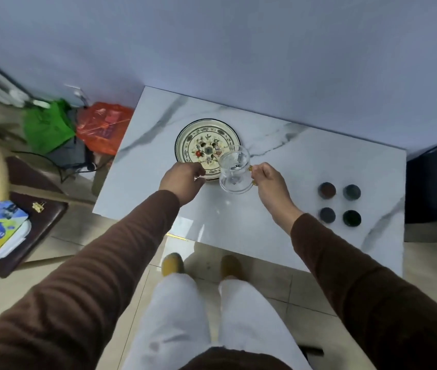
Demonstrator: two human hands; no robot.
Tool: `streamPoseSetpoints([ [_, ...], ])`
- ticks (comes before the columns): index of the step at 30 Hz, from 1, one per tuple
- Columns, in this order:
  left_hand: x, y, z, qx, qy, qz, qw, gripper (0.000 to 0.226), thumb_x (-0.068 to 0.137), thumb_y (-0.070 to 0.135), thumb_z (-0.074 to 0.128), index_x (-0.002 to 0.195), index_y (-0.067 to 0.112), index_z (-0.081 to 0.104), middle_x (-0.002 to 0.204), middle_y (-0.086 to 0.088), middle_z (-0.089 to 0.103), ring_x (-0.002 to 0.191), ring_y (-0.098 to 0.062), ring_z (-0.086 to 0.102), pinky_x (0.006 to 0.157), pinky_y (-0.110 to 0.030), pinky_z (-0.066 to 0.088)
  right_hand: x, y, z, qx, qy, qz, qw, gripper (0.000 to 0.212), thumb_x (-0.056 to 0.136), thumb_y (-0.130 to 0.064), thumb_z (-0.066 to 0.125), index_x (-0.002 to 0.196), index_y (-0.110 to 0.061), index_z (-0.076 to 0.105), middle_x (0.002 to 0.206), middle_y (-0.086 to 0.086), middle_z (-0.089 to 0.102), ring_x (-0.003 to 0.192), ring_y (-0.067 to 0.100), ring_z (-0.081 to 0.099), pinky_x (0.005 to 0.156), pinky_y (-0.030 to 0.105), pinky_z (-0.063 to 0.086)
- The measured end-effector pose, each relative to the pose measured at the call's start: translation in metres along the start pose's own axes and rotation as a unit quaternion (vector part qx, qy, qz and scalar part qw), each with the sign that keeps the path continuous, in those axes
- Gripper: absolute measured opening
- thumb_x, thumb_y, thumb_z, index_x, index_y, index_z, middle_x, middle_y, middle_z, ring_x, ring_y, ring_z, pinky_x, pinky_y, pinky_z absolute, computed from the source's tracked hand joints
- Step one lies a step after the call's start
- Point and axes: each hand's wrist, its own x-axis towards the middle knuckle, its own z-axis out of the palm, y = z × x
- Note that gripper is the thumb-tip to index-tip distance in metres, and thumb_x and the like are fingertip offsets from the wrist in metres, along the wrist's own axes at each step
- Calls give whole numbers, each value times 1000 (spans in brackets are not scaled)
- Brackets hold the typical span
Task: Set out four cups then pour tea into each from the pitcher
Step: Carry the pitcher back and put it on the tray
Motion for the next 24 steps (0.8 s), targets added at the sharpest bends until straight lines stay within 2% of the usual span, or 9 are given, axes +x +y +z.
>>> streamPoseSetpoints([
  [5,45,-48,-10,-3,-56,21,998,21,90,32,56,106,25,68,107,-1,71,105,-28,59,86,-38,51,35,-19,46,-6,-2,20,1000,39,91,-51,51,71,-18,45,71,0,49,65,14,41,63,31,33],
  [8,76,-73,-13,12,-84,41,996,18,90,31,55,101,24,67,103,-3,70,103,-28,58,85,-39,51,60,-23,69,-14,-8,32,999,29,93,-37,55,70,-21,58,73,-7,60,63,10,47,64,30,36],
  [12,115,-100,-10,31,-126,67,989,19,91,31,56,106,25,67,109,-4,69,111,-28,57,90,-39,50,100,-24,93,-20,-16,75,997,23,90,-28,54,70,-20,62,84,6,68,59,13,42,63,34,36],
  [15,139,-114,0,39,-146,74,986,21,91,29,56,109,24,67,112,-5,69,115,-28,56,93,-37,48,131,-21,104,-50,-37,95,994,22,95,-22,49,78,-15,61,73,3,57,65,16,45,64,33,37],
  [18,159,-123,12,47,-157,79,983,22,92,26,56,111,22,66,114,-5,69,115,-27,55,92,-37,47,162,-9,115,-60,-63,115,990,27,99,-18,44,75,-16,57,83,9,57,72,19,47,65,32,39],
  [21,178,-130,23,53,-161,76,983,23,92,27,57,112,23,67,114,-5,69,114,-28,57,94,-39,49,191,3,121,-80,-85,118,986,25,102,-16,40,82,-12,55,80,1,57,68,13,45,58,24,36],
  [24,192,-137,34,51,-168,64,982,24,91,30,57,111,26,67,113,-5,69,112,-27,59,94,-39,50,211,13,128,-82,-86,116,986,22,104,-14,37,92,-7,55,76,-3,53,66,10,45,56,23,34],
])
